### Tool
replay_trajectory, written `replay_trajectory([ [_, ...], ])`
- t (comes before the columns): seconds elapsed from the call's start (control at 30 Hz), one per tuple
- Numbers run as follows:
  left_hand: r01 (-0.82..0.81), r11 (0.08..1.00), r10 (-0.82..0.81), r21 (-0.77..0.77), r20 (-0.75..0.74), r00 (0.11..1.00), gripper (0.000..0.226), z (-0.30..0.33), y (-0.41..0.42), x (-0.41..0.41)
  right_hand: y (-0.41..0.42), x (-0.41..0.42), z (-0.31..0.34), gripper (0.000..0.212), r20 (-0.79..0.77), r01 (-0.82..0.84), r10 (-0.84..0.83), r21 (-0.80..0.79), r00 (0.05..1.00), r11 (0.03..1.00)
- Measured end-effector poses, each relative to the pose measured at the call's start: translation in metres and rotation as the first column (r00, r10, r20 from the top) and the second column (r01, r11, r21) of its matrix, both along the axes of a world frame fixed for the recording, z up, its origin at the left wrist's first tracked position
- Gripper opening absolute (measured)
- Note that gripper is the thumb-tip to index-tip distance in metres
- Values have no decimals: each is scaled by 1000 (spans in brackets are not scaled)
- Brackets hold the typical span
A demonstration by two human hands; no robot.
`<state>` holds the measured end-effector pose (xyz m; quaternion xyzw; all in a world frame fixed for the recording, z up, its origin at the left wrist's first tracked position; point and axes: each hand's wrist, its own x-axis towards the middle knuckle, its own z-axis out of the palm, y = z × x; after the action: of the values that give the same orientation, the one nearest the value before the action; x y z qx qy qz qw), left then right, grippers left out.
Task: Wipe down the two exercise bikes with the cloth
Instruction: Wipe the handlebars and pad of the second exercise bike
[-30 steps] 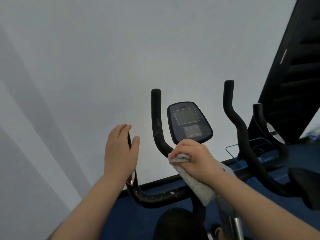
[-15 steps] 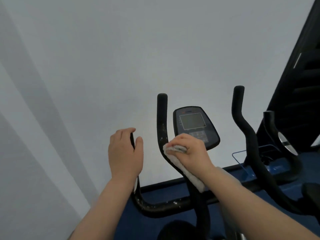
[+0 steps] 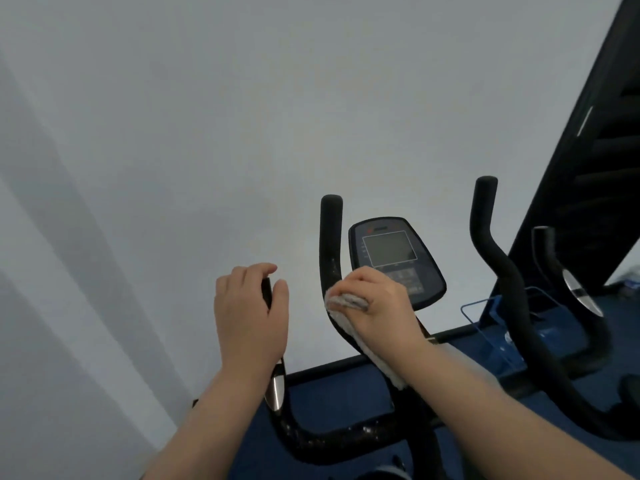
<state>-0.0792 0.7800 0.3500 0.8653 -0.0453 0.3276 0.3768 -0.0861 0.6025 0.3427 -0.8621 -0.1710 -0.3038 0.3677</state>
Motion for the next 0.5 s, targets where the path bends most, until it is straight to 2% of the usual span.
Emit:
replay_trajectory([
  [0.03,0,1000,0,11,2,1000,19,-1,1,0,2,7,2,17,-4,101,-101,39,995,994],
  [0.1,4,1000,-4,28,-1,1000,18,-2,3,-1,-3,18,11,11,-112,311,-293,224,950,924],
  [0.13,11,999,-11,30,-5,1000,18,-2,5,-1,-9,18,13,10,-151,338,-306,300,940,892],
  [0.2,21,999,-21,25,2,1000,17,-1,6,0,-18,9,10,13,-103,224,-203,283,974,933],
  [0.3,13,999,-13,30,8,1000,15,-3,5,1,-2,-10,-1,14,-15,-21,22,65,1000,998],
  [0.33,6,999,-6,37,6,1000,15,-3,5,2,3,-8,-2,16,-12,-47,47,54,999,997],
  [0.4,-5,999,5,49,-1,1000,15,-1,4,2,9,8,1,18,22,5,-7,118,1000,993],
  [0.5,-2,996,4,85,-15,1000,14,-2,5,3,15,26,10,9,28,163,-171,196,985,967],
])
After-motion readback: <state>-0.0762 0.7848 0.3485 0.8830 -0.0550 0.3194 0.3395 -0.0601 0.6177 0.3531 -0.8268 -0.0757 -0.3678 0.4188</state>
